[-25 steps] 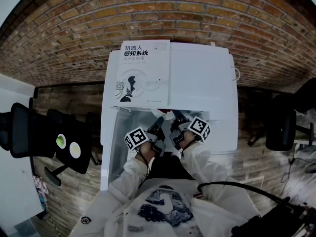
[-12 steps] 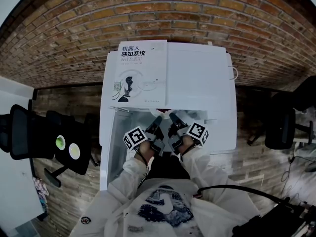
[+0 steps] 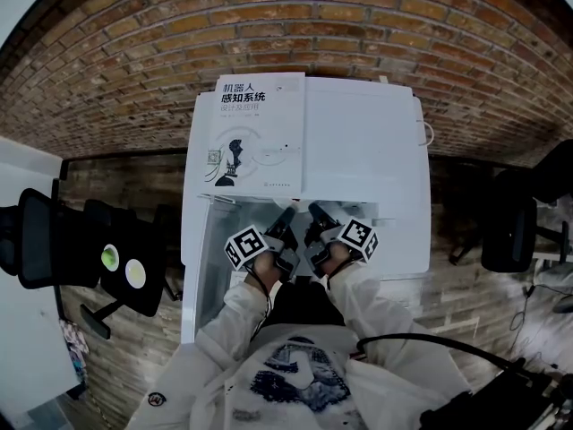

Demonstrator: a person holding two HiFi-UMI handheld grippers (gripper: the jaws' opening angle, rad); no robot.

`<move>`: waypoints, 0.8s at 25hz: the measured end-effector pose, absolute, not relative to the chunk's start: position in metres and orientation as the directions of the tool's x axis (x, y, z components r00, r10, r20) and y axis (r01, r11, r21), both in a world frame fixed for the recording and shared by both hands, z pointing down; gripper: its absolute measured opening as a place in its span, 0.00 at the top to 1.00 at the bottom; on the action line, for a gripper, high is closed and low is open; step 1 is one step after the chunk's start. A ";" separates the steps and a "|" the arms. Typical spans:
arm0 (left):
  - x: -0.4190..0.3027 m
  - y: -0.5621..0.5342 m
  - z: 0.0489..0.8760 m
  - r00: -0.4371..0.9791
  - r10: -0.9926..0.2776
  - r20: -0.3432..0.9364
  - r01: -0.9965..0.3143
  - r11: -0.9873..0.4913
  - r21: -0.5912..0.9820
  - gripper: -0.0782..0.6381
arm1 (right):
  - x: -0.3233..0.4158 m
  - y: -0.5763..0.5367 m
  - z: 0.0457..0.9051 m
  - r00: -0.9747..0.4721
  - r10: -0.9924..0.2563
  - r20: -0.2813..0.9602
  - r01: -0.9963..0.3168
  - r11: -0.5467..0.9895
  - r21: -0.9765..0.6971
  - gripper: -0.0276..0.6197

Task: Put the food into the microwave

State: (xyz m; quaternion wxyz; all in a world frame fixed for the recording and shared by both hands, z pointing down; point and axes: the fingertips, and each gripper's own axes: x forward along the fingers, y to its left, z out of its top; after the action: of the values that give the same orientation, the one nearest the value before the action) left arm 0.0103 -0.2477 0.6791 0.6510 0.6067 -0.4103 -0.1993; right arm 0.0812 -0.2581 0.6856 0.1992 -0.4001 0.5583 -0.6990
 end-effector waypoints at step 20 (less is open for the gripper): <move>0.005 -0.274 0.680 0.568 -0.769 0.293 -0.234 0.191 0.953 0.85 | 0.077 -0.284 0.685 -0.556 -0.767 0.320 -0.144 -0.290 -0.946 0.92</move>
State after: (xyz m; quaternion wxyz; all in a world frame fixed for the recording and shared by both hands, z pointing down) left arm 0.0053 -0.2741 0.6799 0.6495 0.6017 -0.4167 -0.2062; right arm 0.0772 -0.2837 0.6848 0.2263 -0.4132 0.5513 -0.6886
